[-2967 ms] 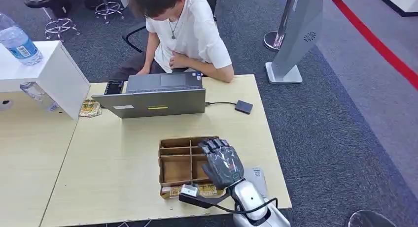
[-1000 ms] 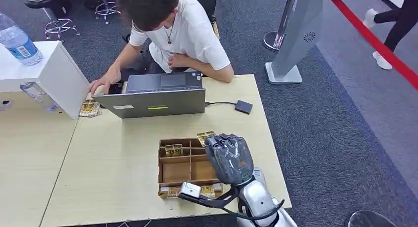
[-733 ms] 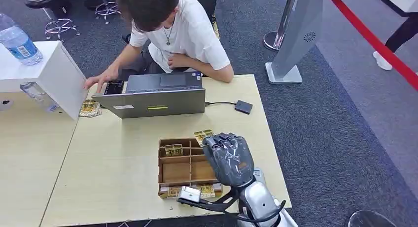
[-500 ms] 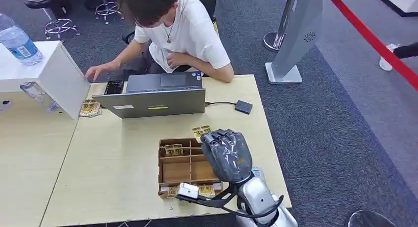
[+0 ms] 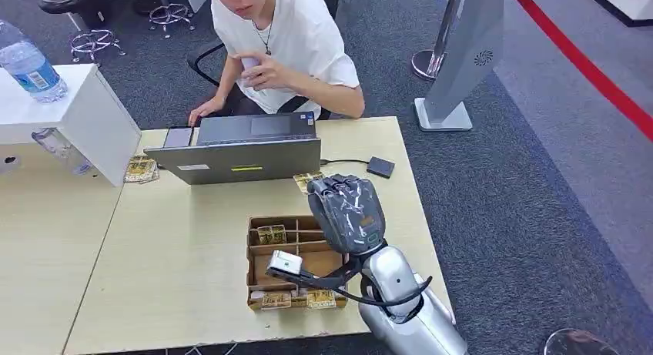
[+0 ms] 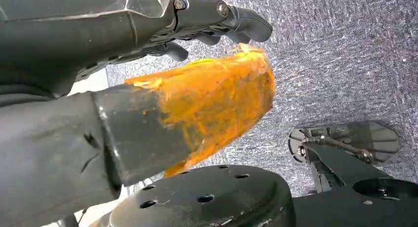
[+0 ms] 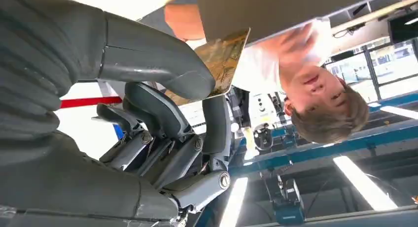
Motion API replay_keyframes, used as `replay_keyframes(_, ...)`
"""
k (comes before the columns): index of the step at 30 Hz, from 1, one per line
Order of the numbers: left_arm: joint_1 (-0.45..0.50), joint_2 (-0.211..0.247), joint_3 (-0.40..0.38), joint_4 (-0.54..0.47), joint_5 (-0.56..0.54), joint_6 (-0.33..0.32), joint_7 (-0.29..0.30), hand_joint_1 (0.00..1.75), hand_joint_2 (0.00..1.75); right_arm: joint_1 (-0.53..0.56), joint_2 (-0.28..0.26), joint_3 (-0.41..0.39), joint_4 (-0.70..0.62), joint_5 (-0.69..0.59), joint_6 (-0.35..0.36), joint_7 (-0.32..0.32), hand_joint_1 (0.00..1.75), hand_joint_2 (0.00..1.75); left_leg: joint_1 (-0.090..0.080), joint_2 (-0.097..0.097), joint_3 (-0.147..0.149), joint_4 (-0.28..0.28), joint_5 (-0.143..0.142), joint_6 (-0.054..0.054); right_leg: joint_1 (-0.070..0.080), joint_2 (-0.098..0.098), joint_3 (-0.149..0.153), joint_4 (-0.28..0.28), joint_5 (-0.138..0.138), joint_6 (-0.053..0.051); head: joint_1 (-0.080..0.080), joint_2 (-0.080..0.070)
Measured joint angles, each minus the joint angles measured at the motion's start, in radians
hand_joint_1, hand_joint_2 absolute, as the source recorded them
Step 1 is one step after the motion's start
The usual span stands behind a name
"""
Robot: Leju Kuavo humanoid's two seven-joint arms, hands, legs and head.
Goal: Pass the card to the sensor for recognition and then transmit it.
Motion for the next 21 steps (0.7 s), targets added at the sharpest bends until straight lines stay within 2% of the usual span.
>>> replay_keyframes(11,0.000,0.000,-0.006,0.000,-0.011,-0.001,0.000,0.00,0.00,-0.060,0.020,-0.034,0.036,0.006,0.000,0.028,1.75,1.75,0.000,0.000,0.000,0.000,0.000,0.000,0.000,0.000,0.000,0.000,0.000,0.000,0.000,0.000)
replay_keyframes(19,0.000,0.000,-0.007,0.000,-0.021,-0.003,0.000,0.00,0.00,-0.109,0.031,-0.088,0.083,0.053,0.000,0.060,1.75,1.75,0.000,0.000,0.000,0.000,0.001,0.000,0.000,0.000,0.000,0.000,0.001,0.000,0.000,0.000)
replay_keyframes(20,0.000,0.000,-0.007,0.000,-0.021,-0.003,0.000,0.00,0.00,-0.114,0.032,-0.093,0.094,0.053,0.000,0.064,1.59,1.75,0.000,0.000,0.000,0.000,0.001,0.000,0.000,0.000,0.000,0.000,0.001,0.000,0.000,0.000)
replay_keyframes(21,0.000,0.000,-0.007,0.000,-0.021,-0.005,0.000,0.00,0.00,-0.120,0.032,-0.097,0.104,0.054,0.000,0.066,0.26,1.75,0.000,0.000,0.000,0.000,0.001,0.000,0.000,0.000,0.000,0.000,0.001,0.000,0.000,0.000)
